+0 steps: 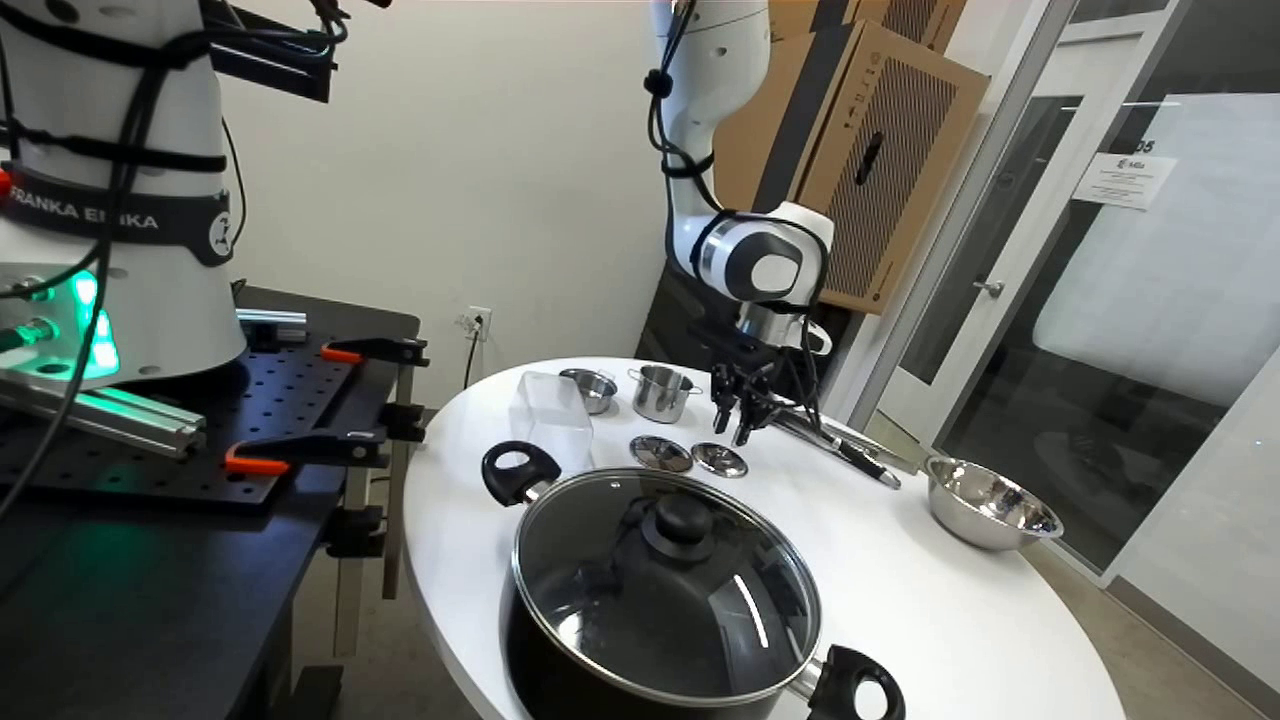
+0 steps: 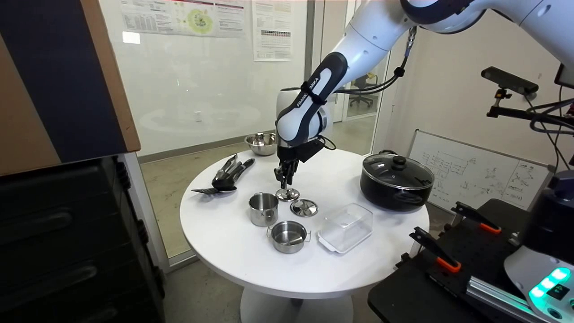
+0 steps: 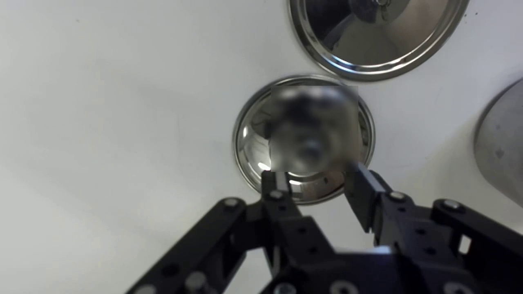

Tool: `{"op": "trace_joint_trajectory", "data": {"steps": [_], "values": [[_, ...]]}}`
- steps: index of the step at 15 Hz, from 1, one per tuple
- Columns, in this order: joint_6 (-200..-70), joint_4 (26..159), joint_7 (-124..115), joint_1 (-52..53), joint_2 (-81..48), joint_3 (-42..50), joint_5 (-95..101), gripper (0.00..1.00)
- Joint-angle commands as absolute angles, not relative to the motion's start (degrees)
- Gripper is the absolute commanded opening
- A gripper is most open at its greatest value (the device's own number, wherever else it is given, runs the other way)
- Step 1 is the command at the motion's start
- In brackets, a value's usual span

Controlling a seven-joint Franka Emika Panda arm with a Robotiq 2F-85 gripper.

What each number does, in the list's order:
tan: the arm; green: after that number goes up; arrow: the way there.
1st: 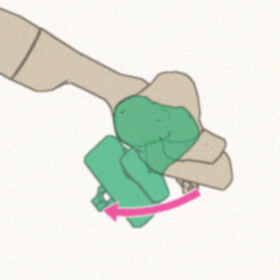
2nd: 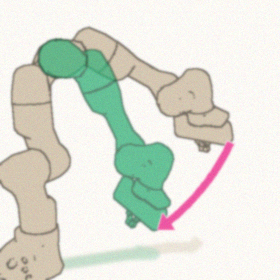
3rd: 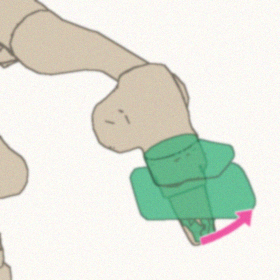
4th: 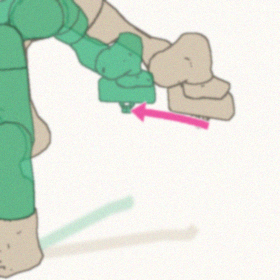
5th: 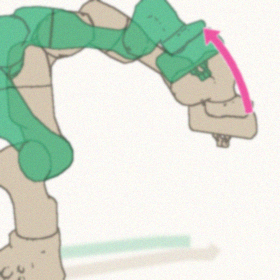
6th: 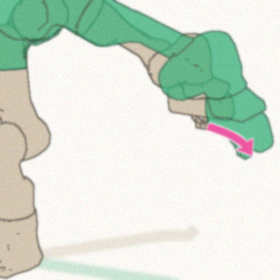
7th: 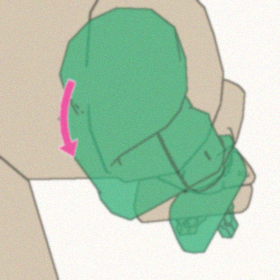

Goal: Take the silver lid off the taller silver pot and put it on the table

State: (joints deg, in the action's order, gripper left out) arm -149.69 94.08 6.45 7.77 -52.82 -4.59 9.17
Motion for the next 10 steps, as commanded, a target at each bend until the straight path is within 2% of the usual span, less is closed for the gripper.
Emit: {"op": "trace_joint_trajectory", "data": {"steps": [1, 2, 4, 5, 10], "values": [[-148.0, 90.8, 5.3, 8.8, -54.8, -4.1, 8.5, 0.37], [-148.0, 90.7, 5.3, 8.8, -54.7, -4.2, 8.4, 0.35], [-148.8, 92.4, 6.5, 8.1, -53.0, -5.6, 8.0, 0.43], [-148.7, 93.5, 7.1, 7.9, -51.8, -6.3, 8.0, 0.59], [-151.7, 103.2, 9.6, 9.8, -41.2, -8.3, 10.4, 0.95]]}}
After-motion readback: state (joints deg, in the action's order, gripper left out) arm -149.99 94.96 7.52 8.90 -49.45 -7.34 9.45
